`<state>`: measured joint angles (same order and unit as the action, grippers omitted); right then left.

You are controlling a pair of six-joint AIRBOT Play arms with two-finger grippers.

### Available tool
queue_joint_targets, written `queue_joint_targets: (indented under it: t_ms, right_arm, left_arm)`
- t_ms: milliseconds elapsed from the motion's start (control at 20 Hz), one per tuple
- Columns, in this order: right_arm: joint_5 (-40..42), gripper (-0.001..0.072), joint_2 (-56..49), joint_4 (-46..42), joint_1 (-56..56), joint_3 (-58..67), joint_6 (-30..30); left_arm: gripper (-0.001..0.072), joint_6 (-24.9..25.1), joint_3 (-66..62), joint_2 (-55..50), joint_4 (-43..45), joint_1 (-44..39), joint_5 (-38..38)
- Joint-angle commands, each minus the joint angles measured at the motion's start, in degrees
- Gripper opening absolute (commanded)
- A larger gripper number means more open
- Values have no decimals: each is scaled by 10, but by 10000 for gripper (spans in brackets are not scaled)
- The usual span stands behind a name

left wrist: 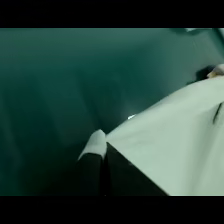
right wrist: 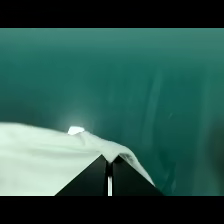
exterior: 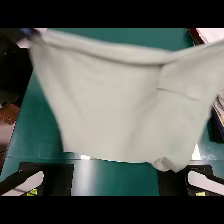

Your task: Fold the shirts.

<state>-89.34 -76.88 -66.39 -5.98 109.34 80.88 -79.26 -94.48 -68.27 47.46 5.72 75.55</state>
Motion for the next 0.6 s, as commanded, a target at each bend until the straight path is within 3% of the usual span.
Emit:
queue_joint_targets:
  t_ms: [0, 150, 350, 450, 550]
  right_arm:
    - [12, 15, -122, 3, 31, -58, 3]
    - [131, 15, -197, 3, 39, -62, 3]
    - [261, 15, -225, 3, 40, -62, 1]
    - [284, 15, -218, 2, 39, -62, -1]
    - [252, 15, -209, 2, 38, -62, -26]
  left_arm:
    - [24, 22, 45, -134, 2, 0, -4]
    - [24, 53, 45, -227, 1, 0, -103]
    - [25, 97, 45, -264, 1, 0, -216]
    - [24, 123, 36, -263, 2, 0, -218]
    - [24, 149, 27, -260, 4, 0, -187]
